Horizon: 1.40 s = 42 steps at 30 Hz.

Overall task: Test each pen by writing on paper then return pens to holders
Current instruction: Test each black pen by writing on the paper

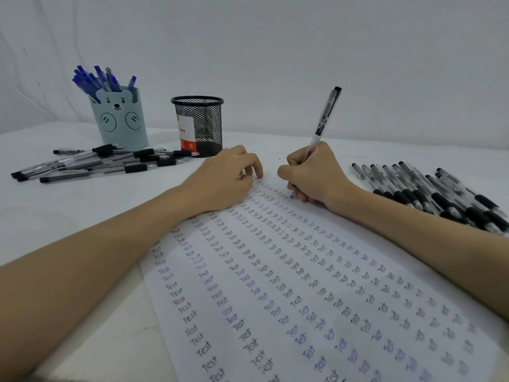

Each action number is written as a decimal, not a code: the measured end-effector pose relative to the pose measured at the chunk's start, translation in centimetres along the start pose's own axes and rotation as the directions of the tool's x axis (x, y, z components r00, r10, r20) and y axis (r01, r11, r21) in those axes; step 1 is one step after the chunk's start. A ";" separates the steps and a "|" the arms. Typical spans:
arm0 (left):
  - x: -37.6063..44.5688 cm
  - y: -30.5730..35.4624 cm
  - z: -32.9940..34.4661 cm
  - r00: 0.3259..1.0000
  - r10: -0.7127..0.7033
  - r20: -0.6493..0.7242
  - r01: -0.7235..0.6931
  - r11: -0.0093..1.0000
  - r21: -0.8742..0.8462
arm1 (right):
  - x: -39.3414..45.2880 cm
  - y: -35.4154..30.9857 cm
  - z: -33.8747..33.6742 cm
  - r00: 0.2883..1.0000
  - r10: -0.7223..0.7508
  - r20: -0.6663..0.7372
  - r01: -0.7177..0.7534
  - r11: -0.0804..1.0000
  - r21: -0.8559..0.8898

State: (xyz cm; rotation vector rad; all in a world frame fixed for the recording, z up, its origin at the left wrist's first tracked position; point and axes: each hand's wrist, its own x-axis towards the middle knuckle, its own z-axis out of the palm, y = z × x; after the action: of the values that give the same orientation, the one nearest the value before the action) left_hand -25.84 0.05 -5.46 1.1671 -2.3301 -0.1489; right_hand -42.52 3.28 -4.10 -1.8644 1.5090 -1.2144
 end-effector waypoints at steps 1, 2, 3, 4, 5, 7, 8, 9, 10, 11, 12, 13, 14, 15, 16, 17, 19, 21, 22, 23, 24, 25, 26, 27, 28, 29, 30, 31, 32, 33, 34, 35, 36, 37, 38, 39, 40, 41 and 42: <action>0.0 0.0 0.0 1.000 -0.002 0.000 0.002 1.000 -0.003 | 0.0 0.0 0.0 1.000 -0.007 -0.001 0.007 1.000 -0.007; 0.0 0.0 0.0 1.000 -0.004 0.001 0.004 1.000 -0.006 | -0.1 0.0 0.1 1.000 -0.016 -0.002 0.016 1.000 -0.019; 0.0 -0.1 0.0 1.000 -0.003 0.001 0.003 1.000 -0.008 | -0.1 -0.1 0.1 1.000 -0.025 -0.003 0.024 0.999 -0.030; 0.0 -0.1 0.0 1.000 -0.003 0.003 0.003 1.000 -0.011 | -0.1 0.0 0.1 1.000 -0.029 -0.003 0.029 0.999 -0.036; 0.0 -0.1 0.1 1.000 -0.002 0.004 0.002 1.000 -0.013 | 0.0 0.0 0.0 1.000 -0.028 -0.002 0.027 0.999 -0.039; 0.0 -0.1 0.1 1.000 -0.004 0.002 0.004 1.000 -0.017 | 0.0 0.0 0.1 1.000 -0.013 0.005 0.013 0.999 -0.041; 0.0 -0.1 0.1 1.000 -0.005 0.000 0.005 1.000 -0.019 | 0.0 0.0 0.0 1.000 -0.009 0.002 0.009 0.999 -0.042; 0.0 -0.1 0.1 1.000 -0.005 -0.003 0.005 1.000 -0.021 | 0.0 0.1 0.0 1.000 -0.008 -0.005 0.008 0.999 -0.043; 0.0 -0.1 0.2 1.000 -0.005 -0.006 0.005 1.000 -0.023 | 0.0 0.1 0.0 1.000 -0.011 -0.015 0.010 0.999 -0.043; 0.0 -0.1 0.1 1.000 -0.005 -0.007 0.004 1.000 -0.024 | 0.0 0.0 0.0 1.000 -0.014 -0.019 0.013 0.999 -0.044; 0.0 -0.1 0.1 1.000 -0.006 -0.006 0.005 1.000 -0.025 | 0.0 0.0 0.0 1.000 -0.013 -0.015 0.013 0.999 -0.045; 0.0 -0.1 0.1 1.000 -0.006 -0.005 0.006 1.000 -0.025 | 0.0 -0.1 0.1 1.000 -0.012 -0.011 0.012 0.999 -0.048; 0.0 -0.1 0.1 1.000 -0.006 -0.004 0.006 1.000 -0.025 | -0.1 -0.1 0.1 1.000 -0.011 -0.011 0.010 0.999 -0.050; 0.0 -0.1 0.1 1.000 -0.006 -0.004 0.006 1.000 -0.026 | 0.0 0.0 0.1 1.000 -0.011 -0.014 0.011 0.999 -0.053; 0.0 0.0 0.1 1.000 -0.008 -0.004 0.007 1.000 -0.025 | 0.0 0.0 0.1 1.000 -0.010 -0.019 0.009 0.998 -0.055; 0.0 0.0 0.1 1.000 -0.009 -0.004 0.009 1.000 -0.023 | 0.0 0.1 0.1 1.000 -0.005 -0.024 0.004 0.998 -0.056; 0.0 0.0 0.1 1.000 -0.011 -0.004 0.011 1.000 -0.019 | 0.1 0.1 0.1 0.999 0.007 -0.034 -0.009 0.999 -0.053; 0.0 0.0 0.1 1.000 -0.012 -0.003 0.012 1.000 -0.024 | 0.2 0.2 0.1 0.999 0.011 -0.048 -0.013 0.999 -0.048; 0.0 0.0 0.1 1.000 -0.012 -0.003 0.012 1.000 -0.027 | 0.2 0.2 0.1 0.999 0.009 -0.048 -0.011 0.999 -0.052; 0.0 0.0 0.1 1.000 -0.012 -0.002 0.012 1.000 -0.028 | 0.2 0.2 0.1 0.999 0.007 -0.046 -0.010 0.998 -0.056; 0.0 0.0 0.1 1.000 -0.011 -0.002 0.011 1.000 -0.029 | 0.1 0.2 0.2 0.999 0.007 -0.044 -0.010 0.998 -0.058; 0.0 0.0 0.1 1.000 -0.010 -0.001 0.010 0.999 -0.030 | 0.1 0.2 0.2 0.999 0.010 -0.047 -0.013 0.998 -0.055; 0.0 0.0 0.1 1.000 -0.011 -0.002 0.011 1.000 -0.029 | 0.1 0.2 0.1 0.999 0.016 -0.052 -0.018 0.999 -0.048; 0.0 0.0 0.1 1.000 -0.012 -0.004 0.012 1.000 -0.027 | 0.2 0.2 0.1 0.998 0.022 -0.056 -0.024 0.999 -0.042; 0.0 0.0 0.1 1.000 -0.014 -0.004 0.014 1.000 -0.025 | 0.2 0.2 0.1 0.998 0.026 -0.057 -0.028 0.999 -0.041; 0.0 0.0 0.1 1.000 -0.014 -0.004 0.014 1.000 -0.023 | 0.2 0.2 0.1 0.998 0.026 -0.058 -0.028 0.999 -0.042; 0.0 0.1 0.1 1.000 -0.012 -0.004 0.012 1.000 -0.018 | 0.2 0.2 0.2 0.998 0.025 -0.061 -0.028 0.999 -0.042; 0.0 0.1 0.1 1.000 -0.012 -0.002 0.012 1.000 -0.013 | 0.1 0.2 0.2 0.997 0.028 -0.068 -0.031 0.999 -0.036; 0.0 0.1 0.0 1.000 -0.015 0.002 0.015 1.000 -0.012 | 0.2 0.2 0.2 0.996 0.040 -0.076 -0.041 0.999 -0.017; 0.0 0.1 0.0 1.000 -0.019 0.008 0.019 1.000 -0.013 | 0.2 0.2 0.1 0.994 0.067 -0.082 -0.065 0.998 0.026; -0.1 0.1 -0.1 1.000 -0.022 0.016 0.022 1.000 -0.015 | 0.3 0.2 -0.1 0.991 0.110 -0.081 -0.102 0.991 0.089; -0.1 0.2 -0.2 0.999 -0.024 0.027 0.024 1.000 -0.011 | 0.4 0.1 -0.3 0.984 0.161 -0.072 -0.148 0.976 0.160; -0.1 0.2 -0.3 0.999 -0.025 0.040 0.025 1.000 -0.003 | 0.5 0.0 -0.4 0.977 0.209 -0.052 -0.192 0.955 0.227; -0.2 0.3 -0.5 0.998 -0.030 0.057 0.029 0.999 0.013 | 0.6 -0.1 -0.6 0.970 0.243 -0.024 -0.227 0.934 0.275; -0.3 0.4 -0.7 0.996 -0.040 0.079 0.037 0.999 0.036 | 0.6 -0.1 -0.6 0.964 0.266 0.005 -0.255 0.920 0.298; -0.3 0.5 -1.0 0.993 -0.054 0.108 0.048 0.997 0.060 | 0.7 -0.2 -0.7 0.959 0.284 0.025 -0.278 0.912 0.301; -0.4 0.7 -1.4 0.987 -0.069 0.143 0.059 0.996 0.074 | 0.7 -0.3 -0.7 0.952 0.304 0.033 -0.299 0.905 0.303; -0.5 1.0 -1.9 0.980 -0.087 0.177 0.075 0.994 0.075 | 0.8 -0.2 -0.9 0.945 0.326 0.034 -0.319 0.894 0.316; -0.6 1.4 -2.5 0.971 -0.109 0.213 0.096 0.993 0.069 | 0.9 -0.2 -1.1 0.938 0.346 0.035 -0.336 0.876 0.347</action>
State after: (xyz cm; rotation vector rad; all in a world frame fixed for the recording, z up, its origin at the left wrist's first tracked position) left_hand -25.30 1.75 -3.08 1.3616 -2.4762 -0.2586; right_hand -43.36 2.66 -3.09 -1.2917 1.4470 -1.2427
